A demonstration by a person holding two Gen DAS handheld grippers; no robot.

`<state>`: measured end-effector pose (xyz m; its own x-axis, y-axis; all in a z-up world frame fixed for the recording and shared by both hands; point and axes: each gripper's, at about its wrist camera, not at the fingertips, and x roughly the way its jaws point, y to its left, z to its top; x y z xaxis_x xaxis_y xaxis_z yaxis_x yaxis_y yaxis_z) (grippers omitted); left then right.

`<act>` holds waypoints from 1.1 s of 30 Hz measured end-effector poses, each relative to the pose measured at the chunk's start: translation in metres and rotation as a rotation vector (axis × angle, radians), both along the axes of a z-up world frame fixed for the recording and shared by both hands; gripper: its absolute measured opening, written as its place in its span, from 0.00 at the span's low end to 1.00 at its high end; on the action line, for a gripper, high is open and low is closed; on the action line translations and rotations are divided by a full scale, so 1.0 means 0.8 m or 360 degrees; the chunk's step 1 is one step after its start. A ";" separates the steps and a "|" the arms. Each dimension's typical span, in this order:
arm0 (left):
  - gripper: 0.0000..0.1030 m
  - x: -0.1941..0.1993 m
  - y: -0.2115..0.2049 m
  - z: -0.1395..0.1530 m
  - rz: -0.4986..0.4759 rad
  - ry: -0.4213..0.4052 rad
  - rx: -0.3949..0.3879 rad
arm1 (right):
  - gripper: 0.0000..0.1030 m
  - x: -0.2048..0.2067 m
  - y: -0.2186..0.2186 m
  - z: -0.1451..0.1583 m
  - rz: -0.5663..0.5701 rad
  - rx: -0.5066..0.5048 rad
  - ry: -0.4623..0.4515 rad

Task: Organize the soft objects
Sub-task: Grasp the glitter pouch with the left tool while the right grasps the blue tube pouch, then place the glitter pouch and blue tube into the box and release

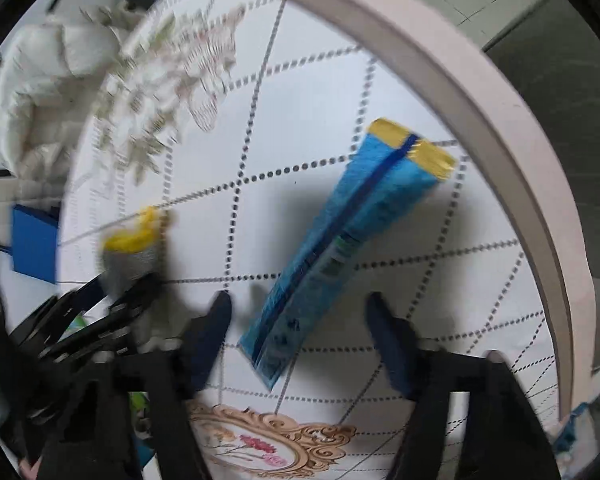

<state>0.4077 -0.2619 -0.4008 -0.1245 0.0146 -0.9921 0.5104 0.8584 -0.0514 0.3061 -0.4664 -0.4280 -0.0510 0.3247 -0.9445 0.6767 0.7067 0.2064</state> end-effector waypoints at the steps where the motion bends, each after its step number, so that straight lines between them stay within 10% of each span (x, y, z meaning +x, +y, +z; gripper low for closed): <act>1: 0.53 0.002 0.012 0.004 0.0085 0.0011 -0.0034 | 0.48 0.005 0.010 -0.002 0.0046 -0.0068 0.0043; 5: 0.52 -0.002 0.054 0.035 0.0288 0.0008 -0.0162 | 0.18 0.014 0.048 0.013 0.0237 -0.0263 0.0027; 16: 0.52 -0.073 0.298 0.181 0.0763 0.0003 -0.0427 | 0.15 -0.020 0.283 0.173 0.0825 -0.0012 -0.0422; 22: 0.53 -0.041 0.402 0.160 0.0987 0.0127 -0.0413 | 0.15 -0.007 0.429 0.216 0.1118 0.0068 -0.0521; 33: 0.55 0.006 0.440 0.090 0.1022 0.0347 -0.0412 | 0.15 0.042 0.520 0.161 0.1101 0.0023 -0.0352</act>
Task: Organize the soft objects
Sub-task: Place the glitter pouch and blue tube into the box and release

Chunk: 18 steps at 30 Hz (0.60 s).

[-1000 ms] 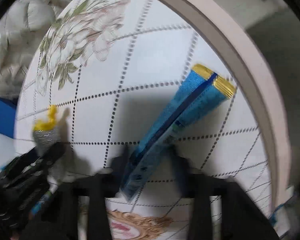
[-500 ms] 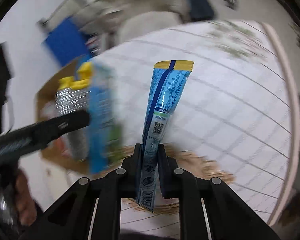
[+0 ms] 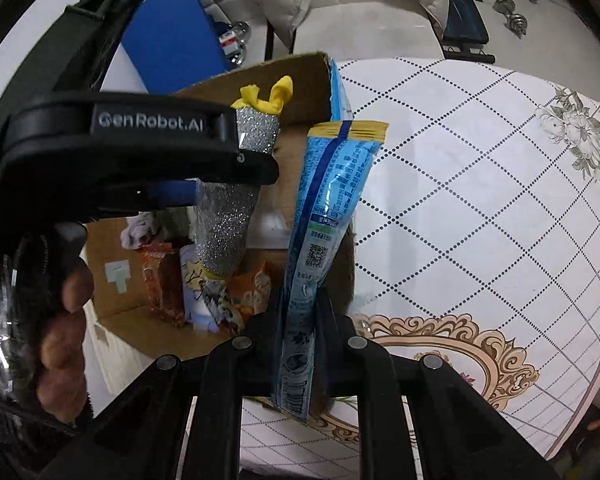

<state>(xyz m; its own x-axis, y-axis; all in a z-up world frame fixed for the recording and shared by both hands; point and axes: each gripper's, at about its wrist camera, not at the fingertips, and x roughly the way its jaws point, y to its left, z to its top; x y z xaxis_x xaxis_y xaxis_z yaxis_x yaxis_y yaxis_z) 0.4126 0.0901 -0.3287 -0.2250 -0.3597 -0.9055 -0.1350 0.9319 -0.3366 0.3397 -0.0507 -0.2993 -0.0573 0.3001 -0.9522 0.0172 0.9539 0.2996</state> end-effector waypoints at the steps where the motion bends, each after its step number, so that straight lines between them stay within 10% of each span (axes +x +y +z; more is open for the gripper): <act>1: 0.56 0.001 -0.002 -0.005 -0.0018 0.0022 -0.0015 | 0.15 0.004 0.005 -0.005 0.0009 -0.0028 0.0003; 4: 0.64 0.001 -0.002 -0.017 -0.0032 0.0100 -0.0061 | 0.21 0.011 0.015 -0.014 0.0054 -0.0111 0.0038; 6: 0.69 0.001 0.000 -0.018 -0.0039 0.0104 -0.0063 | 0.48 0.012 0.018 -0.016 0.0053 -0.0128 0.0050; 8: 0.76 0.000 0.002 -0.012 -0.0055 0.0078 -0.0047 | 0.55 0.013 0.021 -0.014 0.0047 -0.0093 0.0056; 18: 0.81 -0.023 0.027 0.026 -0.0087 -0.0094 0.0070 | 0.67 0.002 0.022 0.009 0.0047 -0.0182 0.0017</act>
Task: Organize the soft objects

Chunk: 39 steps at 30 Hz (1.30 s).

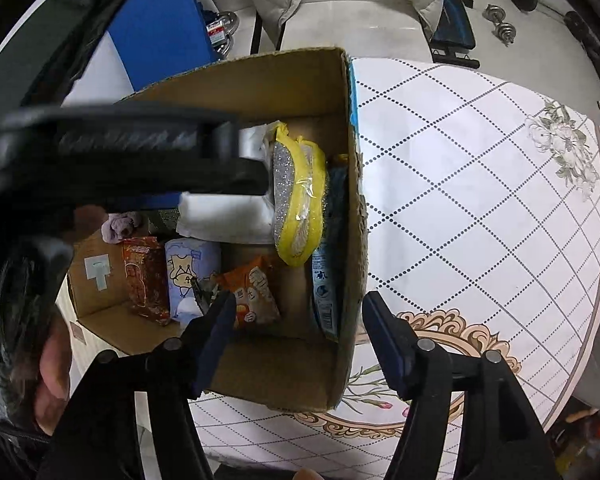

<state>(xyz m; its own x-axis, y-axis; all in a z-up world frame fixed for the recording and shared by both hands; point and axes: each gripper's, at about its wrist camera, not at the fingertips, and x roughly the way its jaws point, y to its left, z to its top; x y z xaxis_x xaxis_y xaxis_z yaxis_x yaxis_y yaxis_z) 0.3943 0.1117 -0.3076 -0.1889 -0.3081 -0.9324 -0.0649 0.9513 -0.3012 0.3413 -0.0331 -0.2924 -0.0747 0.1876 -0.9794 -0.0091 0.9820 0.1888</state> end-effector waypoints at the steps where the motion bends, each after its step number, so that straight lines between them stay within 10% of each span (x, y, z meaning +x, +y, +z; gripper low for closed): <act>1: 0.81 -0.003 0.003 0.003 -0.0004 -0.0028 0.0025 | 0.67 -0.002 0.001 0.002 -0.0002 -0.0015 -0.0009; 14: 0.87 -0.109 0.047 0.064 -0.0032 -0.0437 0.0414 | 0.73 -0.050 0.004 0.026 -0.0017 -0.0133 -0.0138; 29: 0.98 -0.163 0.067 0.106 0.0063 -0.0673 0.0534 | 1.00 -0.082 0.014 0.046 -0.0009 -0.0249 -0.0306; 39: 0.99 -0.189 0.061 0.144 0.0077 -0.0753 0.0528 | 1.00 -0.103 0.010 0.081 -0.0010 -0.0283 -0.0396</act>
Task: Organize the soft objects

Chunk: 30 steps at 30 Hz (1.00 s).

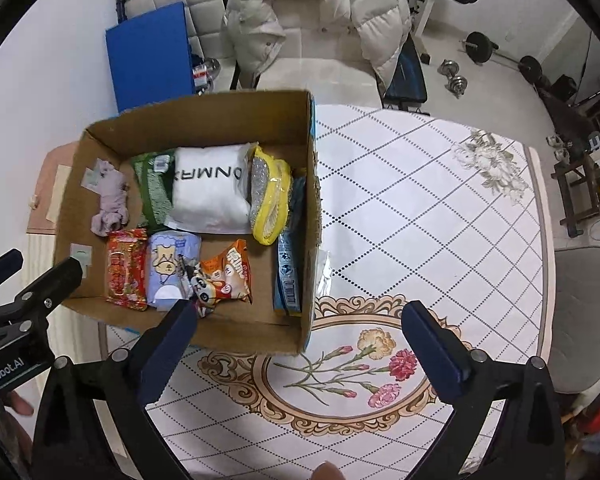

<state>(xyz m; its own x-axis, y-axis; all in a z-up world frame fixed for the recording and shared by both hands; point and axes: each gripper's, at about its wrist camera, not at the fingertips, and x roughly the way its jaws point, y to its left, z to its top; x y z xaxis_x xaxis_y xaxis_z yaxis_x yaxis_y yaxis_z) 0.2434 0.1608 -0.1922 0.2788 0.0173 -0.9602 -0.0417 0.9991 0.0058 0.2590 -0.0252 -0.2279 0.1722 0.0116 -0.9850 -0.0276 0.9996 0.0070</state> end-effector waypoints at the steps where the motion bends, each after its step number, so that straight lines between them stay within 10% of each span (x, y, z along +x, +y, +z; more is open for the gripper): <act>1: 0.99 -0.006 -0.001 0.010 0.0000 -0.0027 -0.0009 | 1.00 -0.009 -0.002 0.015 -0.0001 0.0007 -0.0033; 18: 0.99 -0.139 -0.014 0.202 0.0008 -0.0420 -0.0006 | 1.00 -0.155 -0.021 0.239 0.0043 0.0071 -0.0504; 30: 0.99 -0.191 -0.022 0.242 -0.0006 -0.0476 -0.0054 | 1.00 -0.227 -0.024 0.310 0.0109 0.0038 -0.0662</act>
<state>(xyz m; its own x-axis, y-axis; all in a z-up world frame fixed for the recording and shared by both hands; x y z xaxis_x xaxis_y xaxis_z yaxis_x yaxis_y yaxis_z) 0.0909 0.1430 0.0012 0.5492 -0.0148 -0.8356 -0.0329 0.9987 -0.0393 0.0777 -0.0446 0.0201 0.5529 0.0586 -0.8312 -0.0993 0.9950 0.0041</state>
